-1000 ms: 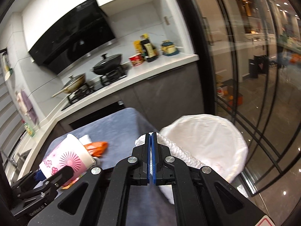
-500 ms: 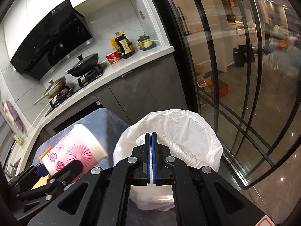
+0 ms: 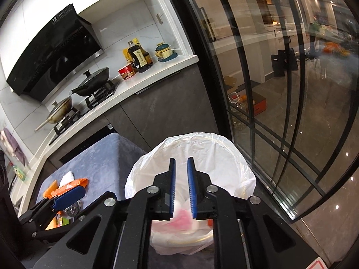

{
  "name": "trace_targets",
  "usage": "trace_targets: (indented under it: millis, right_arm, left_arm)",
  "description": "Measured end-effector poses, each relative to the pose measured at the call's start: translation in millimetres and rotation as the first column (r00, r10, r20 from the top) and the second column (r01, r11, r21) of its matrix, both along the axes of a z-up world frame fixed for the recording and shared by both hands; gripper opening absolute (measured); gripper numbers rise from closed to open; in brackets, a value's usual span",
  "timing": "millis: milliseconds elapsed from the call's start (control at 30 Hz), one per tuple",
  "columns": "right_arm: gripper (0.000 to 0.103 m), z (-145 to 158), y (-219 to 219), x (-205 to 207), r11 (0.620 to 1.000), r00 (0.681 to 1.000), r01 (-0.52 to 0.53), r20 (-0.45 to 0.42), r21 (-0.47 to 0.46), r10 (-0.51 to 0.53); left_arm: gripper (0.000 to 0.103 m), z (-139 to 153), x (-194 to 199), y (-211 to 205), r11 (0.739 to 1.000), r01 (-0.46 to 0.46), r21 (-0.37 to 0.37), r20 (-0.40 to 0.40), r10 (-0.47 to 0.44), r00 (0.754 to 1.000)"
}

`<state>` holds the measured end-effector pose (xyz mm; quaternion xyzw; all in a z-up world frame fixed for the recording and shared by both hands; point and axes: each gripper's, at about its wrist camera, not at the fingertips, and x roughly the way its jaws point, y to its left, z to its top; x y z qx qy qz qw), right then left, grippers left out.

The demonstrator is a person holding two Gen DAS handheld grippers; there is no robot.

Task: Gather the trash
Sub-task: 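Open both tools to drop the cup and cloth into the bin, then grasp the orange mesh sleeve with the left tool while the right tool grasps the steel scrubber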

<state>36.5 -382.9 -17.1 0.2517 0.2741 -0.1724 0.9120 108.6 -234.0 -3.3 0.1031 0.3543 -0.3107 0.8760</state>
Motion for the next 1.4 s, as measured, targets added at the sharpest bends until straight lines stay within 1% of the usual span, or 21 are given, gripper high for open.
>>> trace_targets:
  millis: [300, 333, 400, 467, 633, 733, 767, 900, 967, 1133, 1267, 1400]
  right_arm:
    - [0.021, 4, 6, -2, 1.0, 1.0, -0.01, 0.005, -0.003, 0.01]
    - [0.022, 5, 8, -2, 1.0, 1.0, -0.013, 0.006, -0.004, 0.014]
    - [0.028, 7, 13, -2, 1.0, 1.0, -0.021, 0.009, -0.009, 0.021]
    - [0.034, 9, 18, -1, 1.0, 1.0, -0.027, 0.014, -0.015, 0.028]
    - [0.036, 14, 40, 4, 0.997, 0.998, -0.066, 0.016, -0.026, 0.066]
    - [0.042, 16, 53, 7, 0.995, 0.996, -0.091, 0.019, -0.033, 0.091]
    - [0.043, 17, 59, 8, 0.994, 0.995, -0.099, 0.021, -0.035, 0.1]
    - [0.045, 20, 79, 14, 0.99, 0.99, -0.136, 0.02, -0.041, 0.137]
    - [0.05, 21, 91, 18, 0.987, 0.988, -0.15, 0.018, -0.048, 0.151]
    - [0.051, 24, 119, 26, 0.98, 0.981, -0.193, 0.012, -0.058, 0.194]
    - [0.051, 24, 139, 33, 0.972, 0.974, -0.227, 0.003, -0.06, 0.227]
    - [0.051, 24, 162, 41, 0.963, 0.965, -0.263, -0.008, -0.066, 0.263]
  left_arm:
    - [0.072, 4, 2, 15, 1.0, -0.029, -0.012, -0.002, 0.029, 1.0]
    - [0.072, 5, 2, 18, 0.999, -0.035, -0.015, -0.003, 0.035, 0.999]
    - [0.073, 7, 3, 24, 0.999, -0.046, -0.02, -0.002, 0.046, 0.999]
    - [0.076, 9, 4, 33, 0.998, -0.062, -0.026, -0.002, 0.062, 0.998]
    - [0.079, 15, 7, 62, 0.992, -0.122, -0.039, 0.006, 0.122, 0.992]
    - [0.079, 18, 10, 82, 0.985, -0.164, -0.046, 0.006, 0.164, 0.986]
    - [0.079, 18, 11, 89, 0.983, -0.177, -0.049, 0.005, 0.177, 0.984]
    - [0.08, 20, 17, 121, 0.97, -0.236, -0.056, -0.003, 0.237, 0.972]
    - [0.08, 19, 17, 134, 0.964, -0.258, -0.062, -0.004, 0.258, 0.966]
    - [0.08, 19, 23, 173, 0.944, -0.323, -0.073, -0.015, 0.323, 0.946]
    - [0.084, 17, 28, 204, 0.922, -0.379, -0.081, -0.026, 0.378, 0.925]
    - [0.085, 13, 33, 234, 0.9, -0.429, -0.079, -0.037, 0.427, 0.903]
